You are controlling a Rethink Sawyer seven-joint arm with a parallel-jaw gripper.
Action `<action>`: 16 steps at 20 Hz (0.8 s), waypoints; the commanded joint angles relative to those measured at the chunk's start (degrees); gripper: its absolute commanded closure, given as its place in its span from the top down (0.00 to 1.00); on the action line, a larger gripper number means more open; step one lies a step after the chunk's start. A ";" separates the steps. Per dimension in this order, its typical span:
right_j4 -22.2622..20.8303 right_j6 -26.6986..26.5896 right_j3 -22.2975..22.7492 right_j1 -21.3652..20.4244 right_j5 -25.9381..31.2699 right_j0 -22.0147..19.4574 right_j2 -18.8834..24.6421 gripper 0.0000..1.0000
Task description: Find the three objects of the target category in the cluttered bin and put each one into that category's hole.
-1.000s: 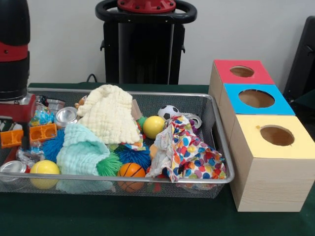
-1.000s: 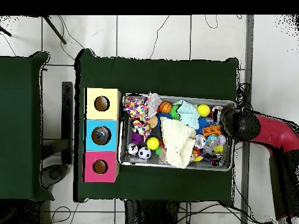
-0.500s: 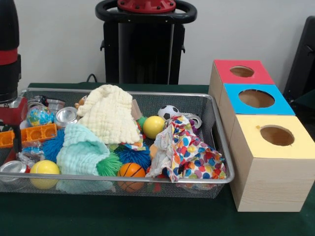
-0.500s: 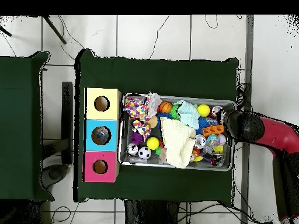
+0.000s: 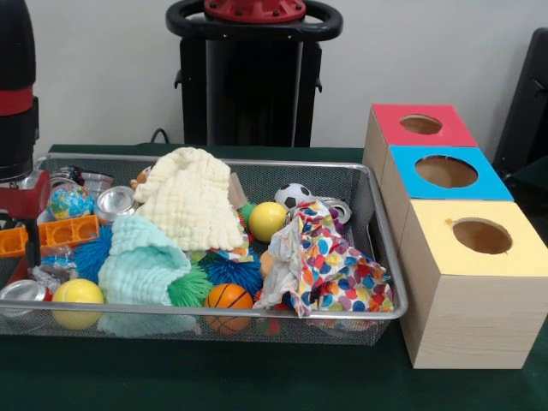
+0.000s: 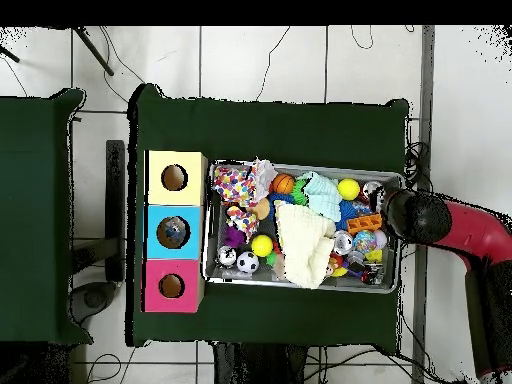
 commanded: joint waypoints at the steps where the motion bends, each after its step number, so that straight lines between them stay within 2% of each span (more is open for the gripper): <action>1: 0.60 -4.65 4.63 0.31 3.84 0.40 1.83 1.00; 6: 1.47 -2.80 7.12 -3.12 4.68 1.53 1.32 1.00; 11: 2.68 -1.20 7.35 -5.23 6.30 3.12 0.94 1.00; 16: 2.97 0.67 8.56 -5.38 4.97 4.01 -0.24 1.00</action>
